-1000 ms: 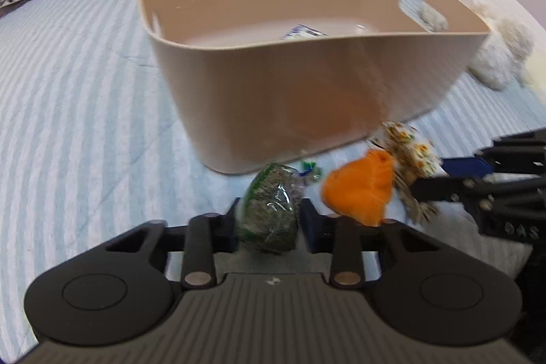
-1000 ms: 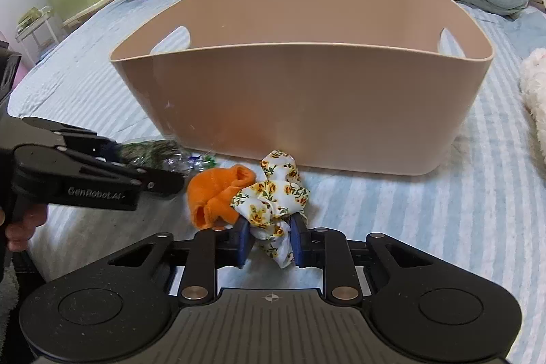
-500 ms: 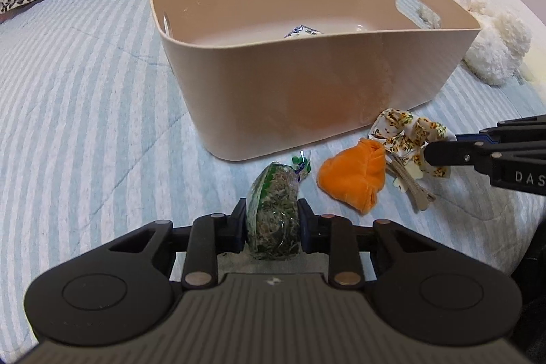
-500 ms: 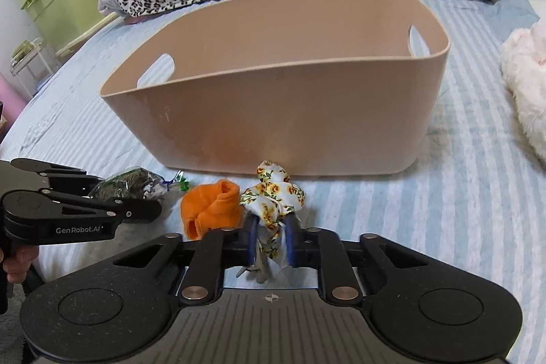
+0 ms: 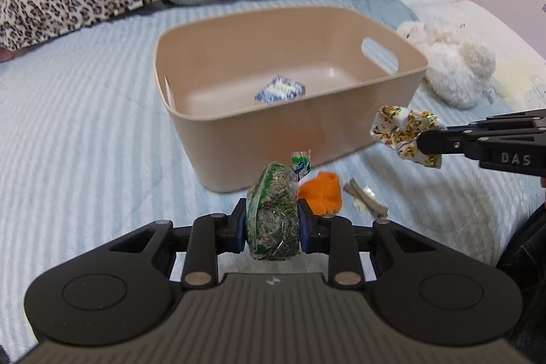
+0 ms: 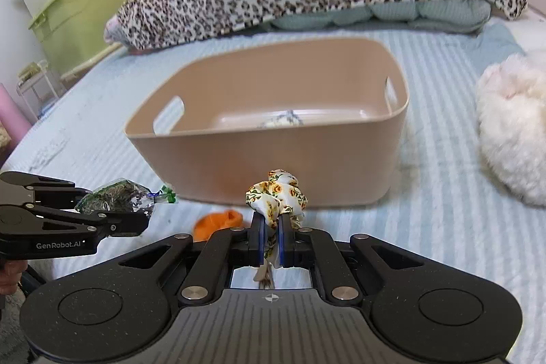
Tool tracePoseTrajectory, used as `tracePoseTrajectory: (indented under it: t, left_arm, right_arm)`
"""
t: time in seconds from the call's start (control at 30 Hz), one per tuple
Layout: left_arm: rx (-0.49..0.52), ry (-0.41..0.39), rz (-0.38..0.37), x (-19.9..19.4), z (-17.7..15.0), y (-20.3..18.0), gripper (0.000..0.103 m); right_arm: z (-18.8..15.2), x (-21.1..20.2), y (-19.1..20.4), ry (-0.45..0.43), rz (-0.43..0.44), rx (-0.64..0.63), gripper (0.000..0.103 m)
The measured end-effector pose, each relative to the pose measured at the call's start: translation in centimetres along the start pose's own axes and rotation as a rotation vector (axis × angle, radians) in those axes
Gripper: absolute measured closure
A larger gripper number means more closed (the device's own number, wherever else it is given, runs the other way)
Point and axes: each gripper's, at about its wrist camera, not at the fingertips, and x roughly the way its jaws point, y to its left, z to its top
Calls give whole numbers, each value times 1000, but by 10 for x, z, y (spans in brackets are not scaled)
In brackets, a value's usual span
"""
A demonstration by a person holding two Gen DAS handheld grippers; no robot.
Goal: Organize objects
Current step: 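Carry both items over the basket and open both tools to drop them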
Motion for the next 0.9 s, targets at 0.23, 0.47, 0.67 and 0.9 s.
tracePoseTrajectory:
  t: [0.23, 0.47, 0.67, 0.9]
  left_arm:
    - [-14, -82, 19, -25, 22, -2, 73]
    - [-6, -169, 33, -41, 59, -8, 73]
    - [-4, -183, 73, -27, 82, -14, 73]
    - [-31, -123, 130, 23, 100, -13, 73]
  right_arm:
    - [20, -36, 3, -101, 6, -7, 96]
    - [56, -60, 4, -201, 4, -17, 96]
    - [80, -47, 4, -219, -13, -28, 96]
    - [99, -13, -6, -189, -44, -19, 96]
